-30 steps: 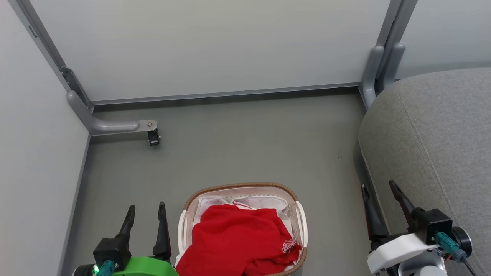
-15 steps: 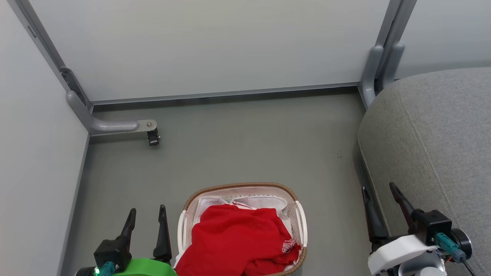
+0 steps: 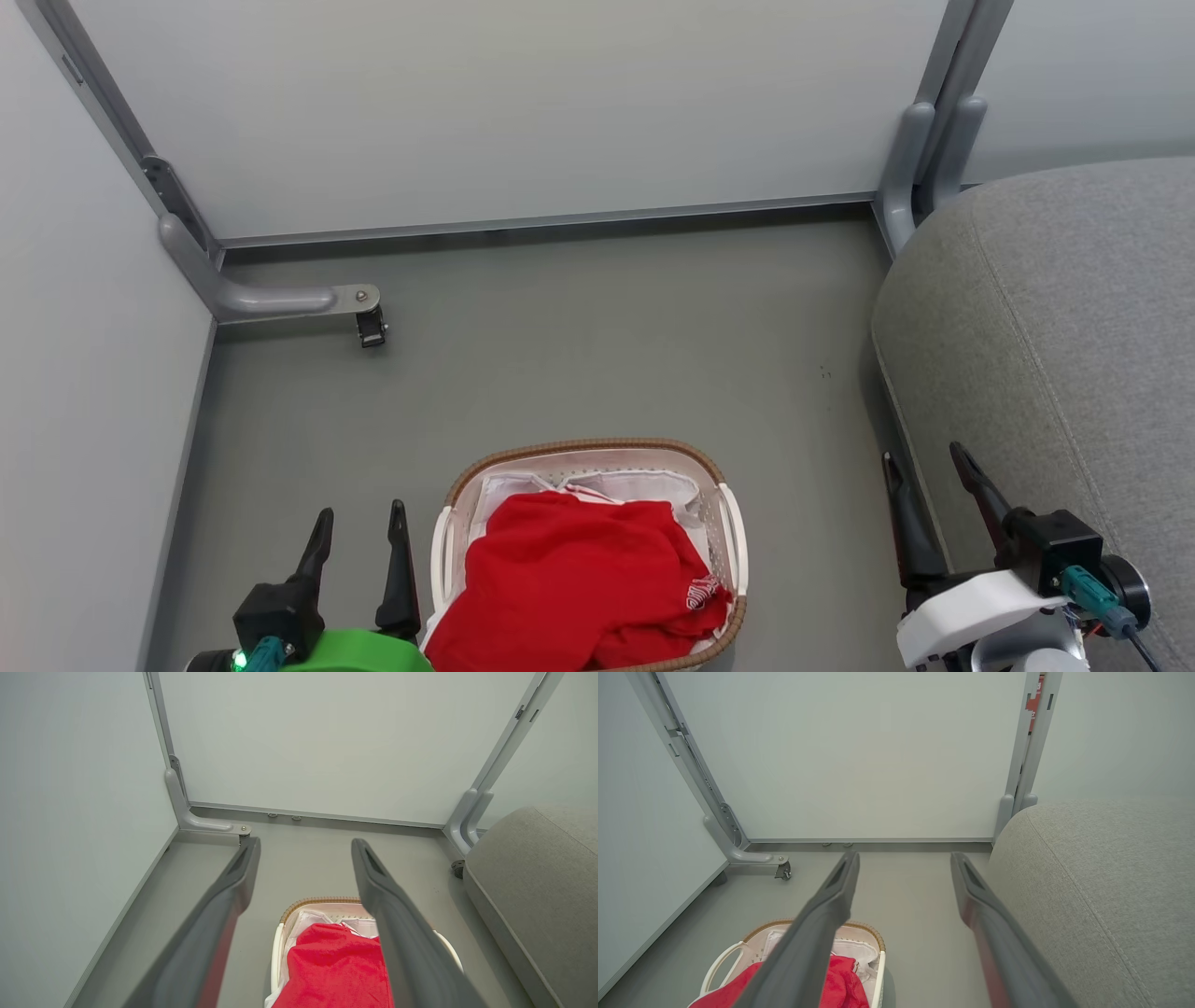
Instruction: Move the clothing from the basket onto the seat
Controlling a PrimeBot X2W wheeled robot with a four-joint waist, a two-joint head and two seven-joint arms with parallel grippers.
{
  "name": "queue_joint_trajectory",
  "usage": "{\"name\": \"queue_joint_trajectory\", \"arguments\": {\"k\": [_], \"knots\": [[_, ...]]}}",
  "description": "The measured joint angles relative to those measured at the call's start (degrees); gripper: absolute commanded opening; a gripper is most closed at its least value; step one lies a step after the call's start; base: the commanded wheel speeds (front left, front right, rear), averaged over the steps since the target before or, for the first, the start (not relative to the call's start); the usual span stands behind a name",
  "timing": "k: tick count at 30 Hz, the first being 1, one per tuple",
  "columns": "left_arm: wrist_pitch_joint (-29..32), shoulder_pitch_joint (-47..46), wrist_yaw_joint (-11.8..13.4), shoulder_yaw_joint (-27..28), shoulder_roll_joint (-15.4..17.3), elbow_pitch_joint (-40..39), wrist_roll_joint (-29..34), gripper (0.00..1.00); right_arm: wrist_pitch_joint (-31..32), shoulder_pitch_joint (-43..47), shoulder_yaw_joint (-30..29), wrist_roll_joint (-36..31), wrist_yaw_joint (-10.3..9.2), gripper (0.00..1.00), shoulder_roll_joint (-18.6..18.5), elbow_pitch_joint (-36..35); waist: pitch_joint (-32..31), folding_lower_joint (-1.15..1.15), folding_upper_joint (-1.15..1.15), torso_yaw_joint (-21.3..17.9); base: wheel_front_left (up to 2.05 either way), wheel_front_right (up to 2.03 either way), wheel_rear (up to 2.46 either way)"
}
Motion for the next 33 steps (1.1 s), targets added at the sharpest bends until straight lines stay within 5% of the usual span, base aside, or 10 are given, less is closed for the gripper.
{"name": "queue_joint_trajectory", "arguments": {"k": [11, 27, 33], "knots": [[0.0, -10.9, -2.8, -3.0, 0.0, 2.7, 6.4, 1.0, 0.0, -4.2, -0.9, -0.4, 0.0, 1.0, 0.0, -2.5, 5.7, 0.0, 0.0, -0.5, 0.0, 0.0, 0.0], [3.2, -39.7, -6.2, -14.8, 2.6, 31.5, 12.4, 1.0, 0.0, -20.2, -2.3, 2.8, 0.01, 1.0, -0.1, -7.3, 25.0, 0.01, 0.0, -4.9, 0.0, 0.0, 0.0], [6.5, -45.0, -6.6, -25.7, 3.0, 38.4, 9.6, 1.0, 0.0, -23.6, -2.2, 4.6, 0.02, 1.0, -0.1, -8.3, 32.5, 0.01, 0.0, -7.5, 0.0, 0.0, 0.0]]}}
